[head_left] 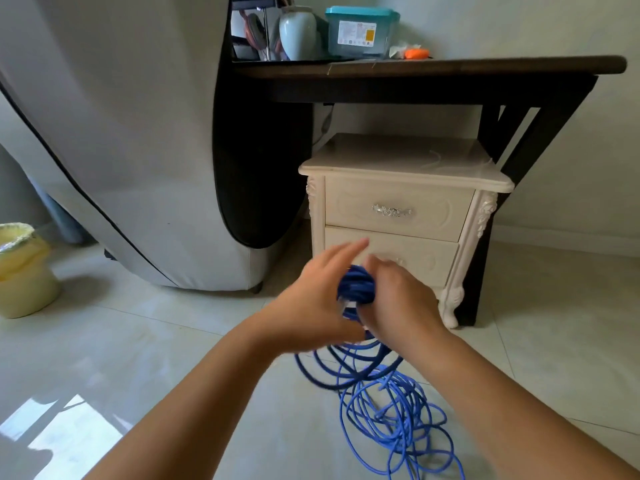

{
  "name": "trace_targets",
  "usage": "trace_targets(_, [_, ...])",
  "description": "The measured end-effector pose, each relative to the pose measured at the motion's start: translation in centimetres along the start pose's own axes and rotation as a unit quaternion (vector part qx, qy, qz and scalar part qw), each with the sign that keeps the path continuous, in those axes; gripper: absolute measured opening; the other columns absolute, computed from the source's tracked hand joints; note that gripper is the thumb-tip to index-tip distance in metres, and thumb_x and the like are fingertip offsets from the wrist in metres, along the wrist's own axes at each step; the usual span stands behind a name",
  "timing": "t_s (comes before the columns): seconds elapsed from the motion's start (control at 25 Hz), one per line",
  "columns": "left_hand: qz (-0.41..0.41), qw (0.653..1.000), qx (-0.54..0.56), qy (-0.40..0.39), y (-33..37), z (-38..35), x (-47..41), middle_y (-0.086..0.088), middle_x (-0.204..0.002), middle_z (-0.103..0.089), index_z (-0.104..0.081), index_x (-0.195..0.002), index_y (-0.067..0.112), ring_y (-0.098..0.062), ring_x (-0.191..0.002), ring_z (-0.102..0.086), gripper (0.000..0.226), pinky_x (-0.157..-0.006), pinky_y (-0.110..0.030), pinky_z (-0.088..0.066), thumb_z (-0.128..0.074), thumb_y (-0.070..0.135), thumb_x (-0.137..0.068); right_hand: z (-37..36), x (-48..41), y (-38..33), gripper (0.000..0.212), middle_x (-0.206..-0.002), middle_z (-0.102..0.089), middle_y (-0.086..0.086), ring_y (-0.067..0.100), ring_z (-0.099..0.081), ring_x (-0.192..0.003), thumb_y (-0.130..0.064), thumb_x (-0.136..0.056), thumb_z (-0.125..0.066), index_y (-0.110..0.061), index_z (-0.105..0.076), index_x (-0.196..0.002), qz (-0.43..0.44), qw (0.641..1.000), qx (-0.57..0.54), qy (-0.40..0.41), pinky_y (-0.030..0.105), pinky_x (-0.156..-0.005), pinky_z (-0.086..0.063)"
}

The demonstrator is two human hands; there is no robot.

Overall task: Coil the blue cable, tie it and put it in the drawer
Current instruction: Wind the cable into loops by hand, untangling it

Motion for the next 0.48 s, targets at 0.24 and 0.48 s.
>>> trace_targets(0.24, [-0.003, 0.991, -0.097, 0.087, -0.5, -0.4, -0.7, 0.006, -0.123, -0.052, -0.038, -0.146, 0.034, -0.016, -0.108, -0.055, 0.072, -0.092, -0.032, -0.05, -0.065, 0.011, -0.084, 1.6, 1.2, -1.3, 0.036, -0.094, -0.055, -0.005, 0.022, -0.051, -0.087, -0.013, -0.076, -0.064, -0.02, -0.048, -0.107, 0.077, 0.995, 0.004, 0.058, 0.03, -0.066, -0.03])
trace_targets(0.48, [-0.003, 0.987, -0.044, 0.153, -1.3, 0.4, -0.9, 0.009, -0.103, -0.06, -0.059, -0.119, 0.021, -0.01, -0.089, -0.059, 0.043, -0.078, -0.02, -0.05, -0.067, 0.003, -0.081, 1.5, 1.0, -0.1, 0.08, -0.104, -0.053, -0.015, 0.004, -0.058, -0.091, -0.024, -0.073, -0.077, -0.04, -0.031, -0.136, -0.003, 0.969, -0.243, -0.04, 0.015, -0.07, -0.045])
Point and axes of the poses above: each hand's wrist, its own x-axis away from the middle knuckle, its own z-axis out of the back of the hand, y = z × x, the point moved 6 cm from there along -x, towards the middle knuckle
